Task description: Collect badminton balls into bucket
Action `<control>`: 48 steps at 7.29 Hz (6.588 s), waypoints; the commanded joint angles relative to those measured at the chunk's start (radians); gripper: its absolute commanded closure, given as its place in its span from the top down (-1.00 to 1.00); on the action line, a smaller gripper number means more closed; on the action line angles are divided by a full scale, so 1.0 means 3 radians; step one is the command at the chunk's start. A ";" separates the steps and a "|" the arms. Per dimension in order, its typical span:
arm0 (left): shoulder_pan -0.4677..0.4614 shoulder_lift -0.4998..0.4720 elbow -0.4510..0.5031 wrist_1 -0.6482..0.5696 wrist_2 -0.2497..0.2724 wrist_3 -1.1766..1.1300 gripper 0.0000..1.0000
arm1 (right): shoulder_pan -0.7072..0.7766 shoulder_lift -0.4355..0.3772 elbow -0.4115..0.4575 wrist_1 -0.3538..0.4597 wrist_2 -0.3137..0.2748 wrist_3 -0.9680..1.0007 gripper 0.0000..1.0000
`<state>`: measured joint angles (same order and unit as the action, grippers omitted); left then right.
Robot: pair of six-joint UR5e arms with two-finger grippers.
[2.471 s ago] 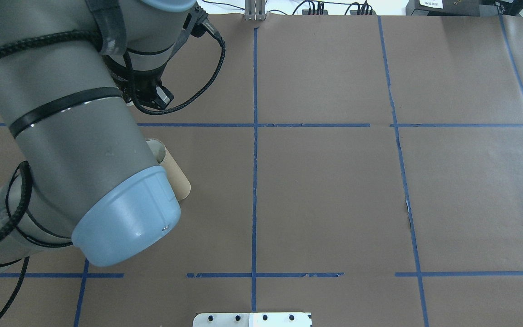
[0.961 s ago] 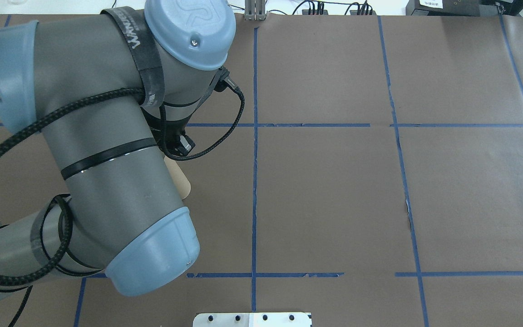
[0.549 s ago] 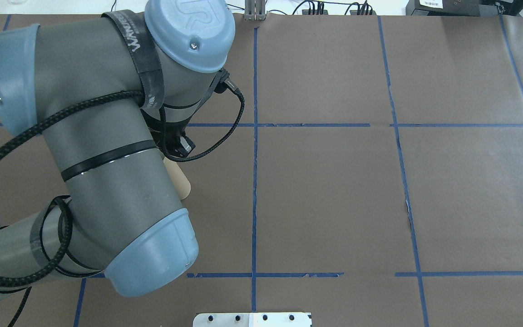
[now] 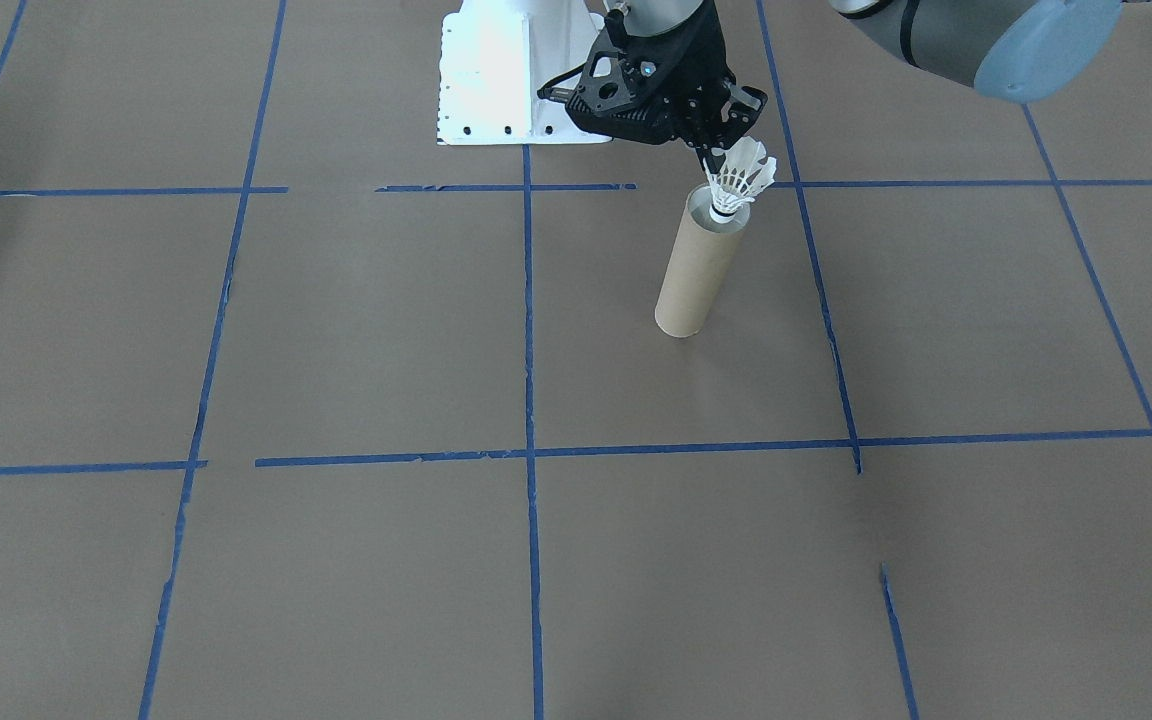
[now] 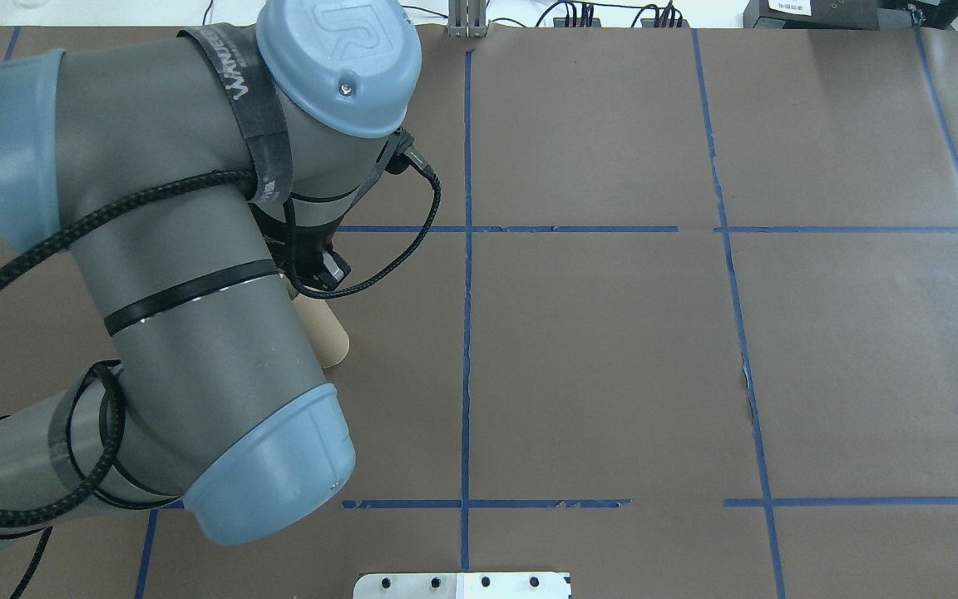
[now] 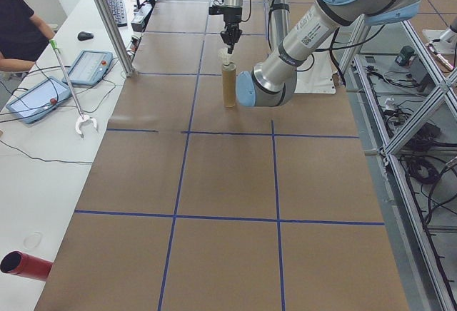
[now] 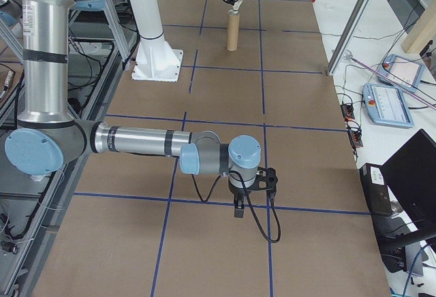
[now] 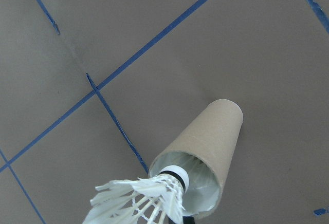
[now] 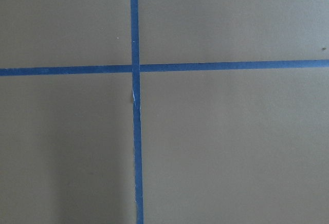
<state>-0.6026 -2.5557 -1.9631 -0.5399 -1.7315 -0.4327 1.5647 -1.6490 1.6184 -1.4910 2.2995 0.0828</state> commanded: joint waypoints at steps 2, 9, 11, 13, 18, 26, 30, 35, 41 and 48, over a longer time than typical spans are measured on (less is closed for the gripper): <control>0.0004 0.0016 0.0004 0.0000 -0.0006 0.0000 1.00 | 0.0000 0.0000 0.0000 0.0000 0.0000 0.0000 1.00; -0.0423 0.0097 -0.0165 -0.0417 -0.0006 0.0051 1.00 | 0.0000 0.0000 0.0000 0.0000 0.0000 0.0000 1.00; -0.0715 0.0402 -0.0170 -0.0994 -0.0017 0.0270 1.00 | 0.0000 0.0000 0.0000 0.0000 0.0000 0.0000 1.00; -0.0904 0.0968 -0.0155 -0.1750 -0.0352 0.0327 1.00 | 0.0000 0.0000 0.0000 0.0000 0.0000 0.0000 1.00; -0.1769 0.1906 -0.0017 -0.2311 -0.1064 0.1212 1.00 | 0.0000 0.0000 0.0000 0.0000 0.0000 0.0000 1.00; -0.2981 0.3385 0.1009 -0.3410 -0.1868 0.1754 1.00 | 0.0000 0.0000 0.0000 0.0000 0.0000 0.0000 1.00; -0.3222 0.3349 0.1124 -0.3339 -0.1847 0.1877 1.00 | 0.0000 0.0000 0.0000 -0.0005 0.0000 0.0000 1.00; -0.3258 0.3385 0.1119 -0.3283 -0.1903 0.1887 1.00 | 0.0000 0.0000 0.0000 0.0000 0.0000 0.0000 1.00; -0.3258 0.3503 0.1093 -0.3288 -0.1949 0.1887 1.00 | 0.0000 0.0000 0.0000 0.0000 0.0000 0.0000 1.00; -0.3273 0.3488 0.1078 -0.3298 -0.1954 0.1882 1.00 | 0.0000 0.0000 0.0000 0.0000 0.0000 0.0000 1.00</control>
<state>-1.5827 -1.5066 -1.6387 -1.5277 -2.3173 0.1331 1.5647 -1.6490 1.6183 -1.4910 2.2994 0.0828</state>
